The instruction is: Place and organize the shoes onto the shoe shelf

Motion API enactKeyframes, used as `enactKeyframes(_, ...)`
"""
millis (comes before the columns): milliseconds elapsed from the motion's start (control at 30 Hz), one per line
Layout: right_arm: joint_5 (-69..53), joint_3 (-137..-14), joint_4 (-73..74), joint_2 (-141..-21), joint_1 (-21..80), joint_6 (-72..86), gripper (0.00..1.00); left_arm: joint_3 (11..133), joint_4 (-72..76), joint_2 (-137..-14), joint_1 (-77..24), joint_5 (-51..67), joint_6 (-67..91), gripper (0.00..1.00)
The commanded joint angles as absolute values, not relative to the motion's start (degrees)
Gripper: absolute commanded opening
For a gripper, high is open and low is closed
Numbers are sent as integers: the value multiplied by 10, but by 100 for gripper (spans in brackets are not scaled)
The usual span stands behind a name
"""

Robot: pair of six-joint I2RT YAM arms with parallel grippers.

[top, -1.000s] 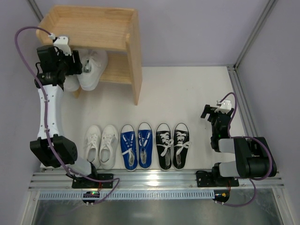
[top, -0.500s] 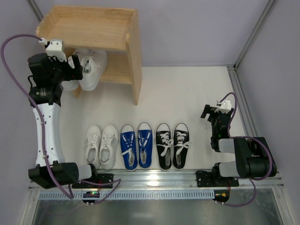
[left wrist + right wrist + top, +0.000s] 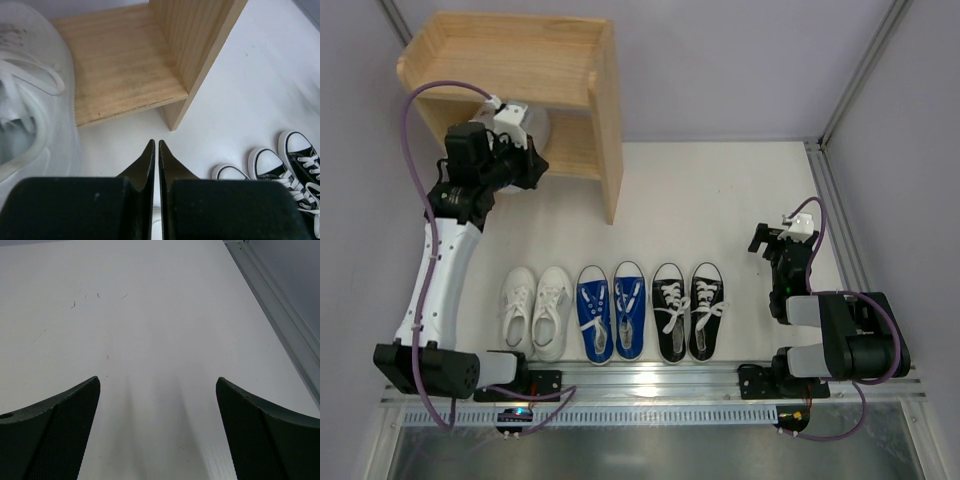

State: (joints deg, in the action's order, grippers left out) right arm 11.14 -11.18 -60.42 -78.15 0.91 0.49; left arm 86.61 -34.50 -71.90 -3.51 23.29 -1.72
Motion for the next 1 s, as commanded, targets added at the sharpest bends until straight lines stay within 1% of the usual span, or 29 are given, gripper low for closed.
enactKeyframes(0,108,-113,-650,-781,9,3,97,848,-301,-757,-57,173,11,0)
enactKeyframes(267,109,-112,-650,-782,10,2,97,758,-121,-798,-98,69,44,0)
enactKeyframes(500,109,-113,-650,-782,9,3,97,754,-76,-841,-101,33,55,0)
enactKeyframes(633,108,-112,-650,-781,10,3,98,737,-38,-840,-101,25,68,0)
enactKeyframes(833,109,-113,-650,-782,10,2,97,737,-37,-835,-100,-10,82,0)
enactKeyframes(900,109,-113,-650,-781,8,3,97,730,-40,-824,-101,-3,91,0)
enactKeyframes(967,109,-112,-650,-782,9,3,97,704,-33,-790,-101,43,126,0)
